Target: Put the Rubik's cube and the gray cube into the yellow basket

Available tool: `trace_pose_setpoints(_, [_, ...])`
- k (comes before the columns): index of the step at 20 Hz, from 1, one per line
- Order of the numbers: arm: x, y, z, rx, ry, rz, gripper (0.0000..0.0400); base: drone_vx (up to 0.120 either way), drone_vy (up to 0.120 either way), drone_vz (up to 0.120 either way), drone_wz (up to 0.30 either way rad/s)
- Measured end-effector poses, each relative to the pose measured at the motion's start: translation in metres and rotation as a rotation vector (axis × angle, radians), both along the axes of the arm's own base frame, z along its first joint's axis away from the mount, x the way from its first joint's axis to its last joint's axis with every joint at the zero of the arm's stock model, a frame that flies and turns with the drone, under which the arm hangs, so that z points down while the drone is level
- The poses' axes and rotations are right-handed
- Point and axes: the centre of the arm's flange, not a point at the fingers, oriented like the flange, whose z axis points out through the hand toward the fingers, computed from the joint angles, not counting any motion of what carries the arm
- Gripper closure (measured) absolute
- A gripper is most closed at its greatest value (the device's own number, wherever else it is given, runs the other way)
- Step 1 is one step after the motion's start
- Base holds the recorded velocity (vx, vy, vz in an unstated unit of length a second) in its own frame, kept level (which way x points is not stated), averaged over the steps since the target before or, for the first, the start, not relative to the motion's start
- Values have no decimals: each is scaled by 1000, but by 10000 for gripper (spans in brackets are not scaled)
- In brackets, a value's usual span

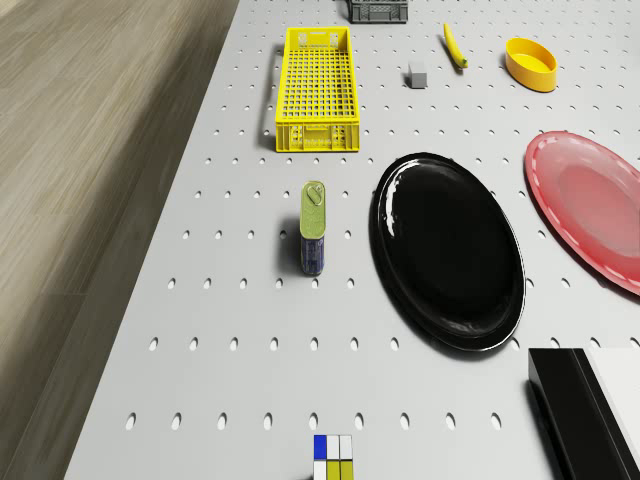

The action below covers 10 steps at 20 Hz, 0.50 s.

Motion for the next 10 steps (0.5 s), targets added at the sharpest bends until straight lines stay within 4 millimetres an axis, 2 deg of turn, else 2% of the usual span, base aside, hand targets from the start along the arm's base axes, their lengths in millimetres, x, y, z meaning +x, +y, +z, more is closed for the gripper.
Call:
trace_pose_setpoints(6, [0,16,-3,-162,-4,-5,0,120,0,0,0])
trace_pose_setpoints(10, [0,38,-12,-401,-7,-11,0,120,0,0,0])
